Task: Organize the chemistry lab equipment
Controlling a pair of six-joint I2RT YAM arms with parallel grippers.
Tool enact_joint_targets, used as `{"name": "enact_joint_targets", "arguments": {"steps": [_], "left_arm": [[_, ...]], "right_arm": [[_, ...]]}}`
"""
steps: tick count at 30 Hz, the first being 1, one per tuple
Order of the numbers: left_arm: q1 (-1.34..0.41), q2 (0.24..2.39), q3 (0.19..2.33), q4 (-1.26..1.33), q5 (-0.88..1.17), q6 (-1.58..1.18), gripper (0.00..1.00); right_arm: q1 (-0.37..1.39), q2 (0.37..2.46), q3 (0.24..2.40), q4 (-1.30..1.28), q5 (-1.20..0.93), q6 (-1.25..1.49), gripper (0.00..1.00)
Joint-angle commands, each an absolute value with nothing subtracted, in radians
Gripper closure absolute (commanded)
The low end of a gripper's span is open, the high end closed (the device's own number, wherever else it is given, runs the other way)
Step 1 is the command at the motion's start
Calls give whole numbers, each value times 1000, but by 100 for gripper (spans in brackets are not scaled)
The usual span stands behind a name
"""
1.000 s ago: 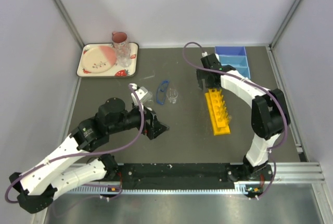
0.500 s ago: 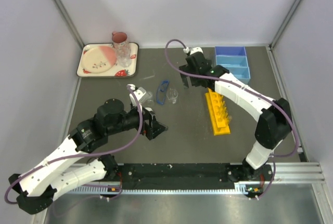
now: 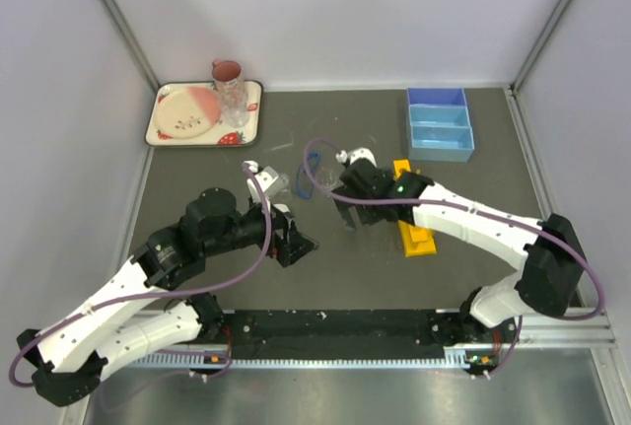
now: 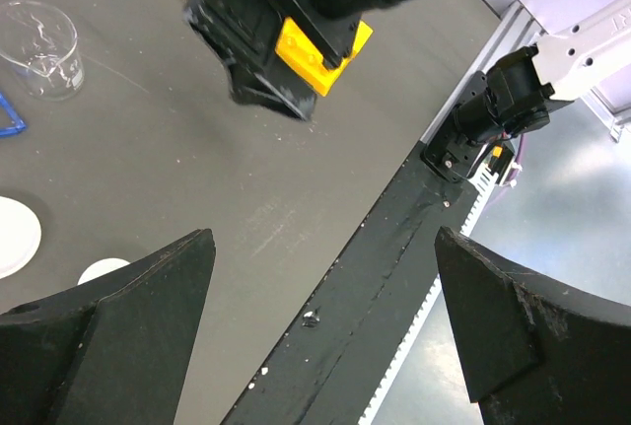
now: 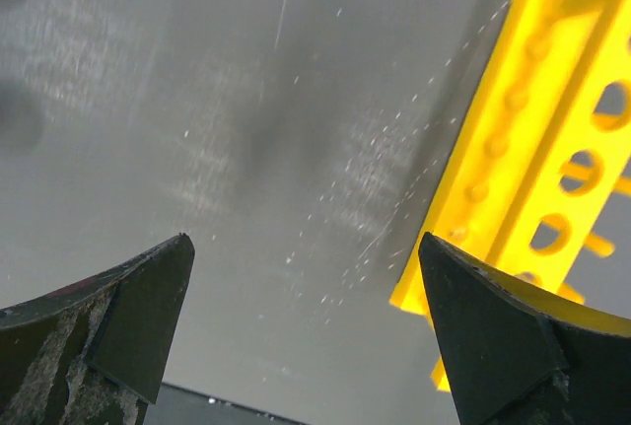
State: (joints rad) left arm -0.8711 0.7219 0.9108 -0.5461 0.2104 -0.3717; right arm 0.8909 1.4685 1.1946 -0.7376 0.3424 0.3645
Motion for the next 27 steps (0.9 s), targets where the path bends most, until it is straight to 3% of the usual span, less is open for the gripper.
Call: {"name": "enact_joint_targets", "arguments": {"steps": [1,27], "left_arm": [[-868,713,902,-494,232,-385,1],[-868,719,893,-502,236,-370,1]], "right_arm": [[945,1416,1149,-765,362,452,1],[937,1424,900,-736,509,580,1]]}}
